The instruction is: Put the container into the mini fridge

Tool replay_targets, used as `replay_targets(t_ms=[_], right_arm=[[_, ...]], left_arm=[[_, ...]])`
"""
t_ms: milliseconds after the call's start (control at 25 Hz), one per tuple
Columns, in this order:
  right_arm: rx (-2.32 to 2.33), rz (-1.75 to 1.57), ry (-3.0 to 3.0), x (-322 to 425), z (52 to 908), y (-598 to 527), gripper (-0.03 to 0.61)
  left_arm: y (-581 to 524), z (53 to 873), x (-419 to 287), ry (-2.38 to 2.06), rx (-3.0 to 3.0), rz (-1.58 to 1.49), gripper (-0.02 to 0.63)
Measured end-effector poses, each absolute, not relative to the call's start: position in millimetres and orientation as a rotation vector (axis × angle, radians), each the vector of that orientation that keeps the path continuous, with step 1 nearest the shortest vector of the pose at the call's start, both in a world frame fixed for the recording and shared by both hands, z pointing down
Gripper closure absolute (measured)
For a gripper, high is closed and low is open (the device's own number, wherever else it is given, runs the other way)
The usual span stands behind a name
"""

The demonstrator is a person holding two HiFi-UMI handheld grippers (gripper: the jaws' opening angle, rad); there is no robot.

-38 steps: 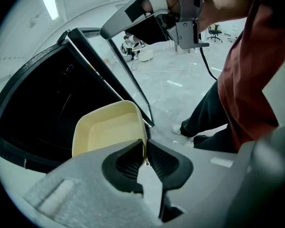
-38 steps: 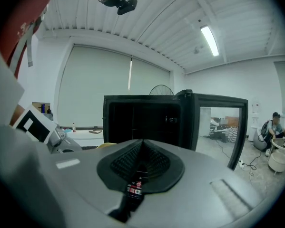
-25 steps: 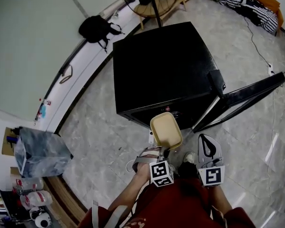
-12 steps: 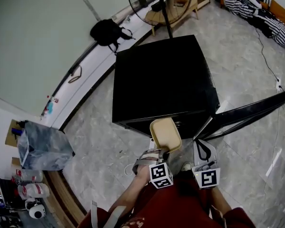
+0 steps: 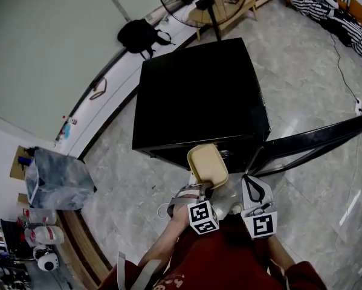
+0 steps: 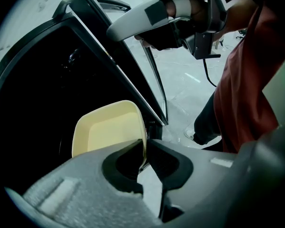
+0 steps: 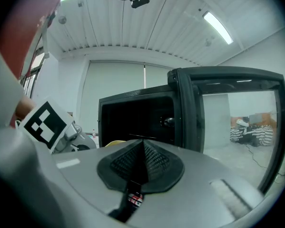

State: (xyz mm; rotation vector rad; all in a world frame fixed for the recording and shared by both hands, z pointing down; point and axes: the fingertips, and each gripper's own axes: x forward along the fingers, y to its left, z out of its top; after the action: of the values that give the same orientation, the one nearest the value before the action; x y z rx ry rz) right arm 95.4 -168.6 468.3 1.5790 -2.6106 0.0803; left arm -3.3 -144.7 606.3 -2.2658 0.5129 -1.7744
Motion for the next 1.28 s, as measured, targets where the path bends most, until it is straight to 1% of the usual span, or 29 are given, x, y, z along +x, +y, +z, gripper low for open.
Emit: replay_targets(t_ms=[240, 440, 680, 1280], right_arm=[[1.603, 0.095, -2.569, 102, 487, -162, 0.578], [1.649, 0.068, -2.518, 99, 490, -168, 0.578], [1.680, 0.081, -2.456, 111, 497, -161, 0.578], [1.613, 0.087, -2.393, 104, 506, -144, 0.578]], left_arm=[[-148, 628, 4, 0.471, -2.285, -1.761, 0.578], [-165, 649, -12, 0.447, -2.291, -1.756, 0.578], [-192, 676, -9, 0.449, -2.323, -1.757, 0.578], [-240, 748, -12, 0.505, -2.350, -1.819, 0.577]])
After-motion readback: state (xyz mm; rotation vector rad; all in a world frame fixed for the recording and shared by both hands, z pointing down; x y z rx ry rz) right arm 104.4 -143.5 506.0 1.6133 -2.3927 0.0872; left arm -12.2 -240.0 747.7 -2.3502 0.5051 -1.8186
